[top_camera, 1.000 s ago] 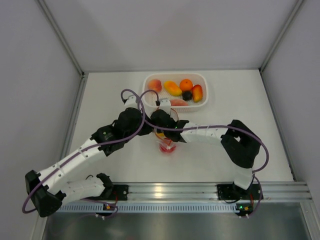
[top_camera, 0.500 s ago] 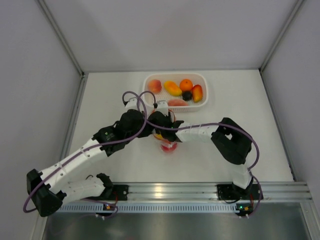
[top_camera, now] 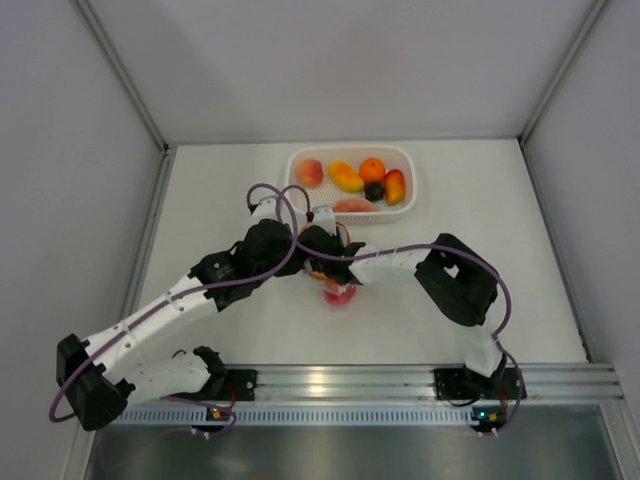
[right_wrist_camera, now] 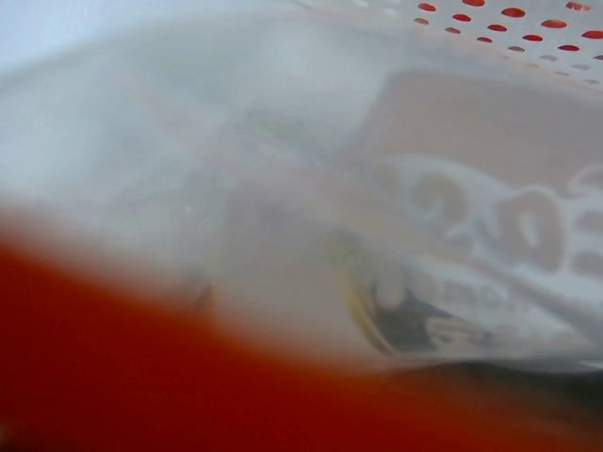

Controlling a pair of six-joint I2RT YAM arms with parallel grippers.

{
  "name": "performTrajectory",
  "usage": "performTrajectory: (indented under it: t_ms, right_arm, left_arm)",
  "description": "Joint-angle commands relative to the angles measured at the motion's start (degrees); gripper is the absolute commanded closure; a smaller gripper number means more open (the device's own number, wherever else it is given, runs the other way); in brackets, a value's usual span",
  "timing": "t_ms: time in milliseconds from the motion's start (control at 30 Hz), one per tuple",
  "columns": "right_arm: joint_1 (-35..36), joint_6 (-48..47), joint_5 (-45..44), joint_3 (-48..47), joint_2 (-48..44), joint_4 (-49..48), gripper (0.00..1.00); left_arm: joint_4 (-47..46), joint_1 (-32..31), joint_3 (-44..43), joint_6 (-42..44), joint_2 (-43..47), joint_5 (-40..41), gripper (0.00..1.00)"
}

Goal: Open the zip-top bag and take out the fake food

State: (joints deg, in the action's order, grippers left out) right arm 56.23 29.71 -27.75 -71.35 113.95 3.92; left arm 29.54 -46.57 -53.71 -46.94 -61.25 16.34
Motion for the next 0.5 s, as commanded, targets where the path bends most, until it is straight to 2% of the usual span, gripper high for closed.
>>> performTrajectory:
  t_ms: [0, 200, 467]
  right_arm:
    - [0.02, -1.32, 0.85, 1.47, -2.58, 1.62, 0.45]
    - [1.16, -2.73, 1.12, 2.36, -11.63, 2.58, 0.47]
    - [3.71, -5.01, 2.78, 1.22, -18.67, 6.97, 0.5]
  left_arm:
    - [-3.43, -0.46, -0.52, 1.59, 0.43, -0.17, 1.0]
    - [-3.26, -0.46, -1.04, 1.76, 0.61, -0.34, 1.0]
    - [-3.17, -0.46, -2.1, 3.78, 1.84, 0.01, 1.0]
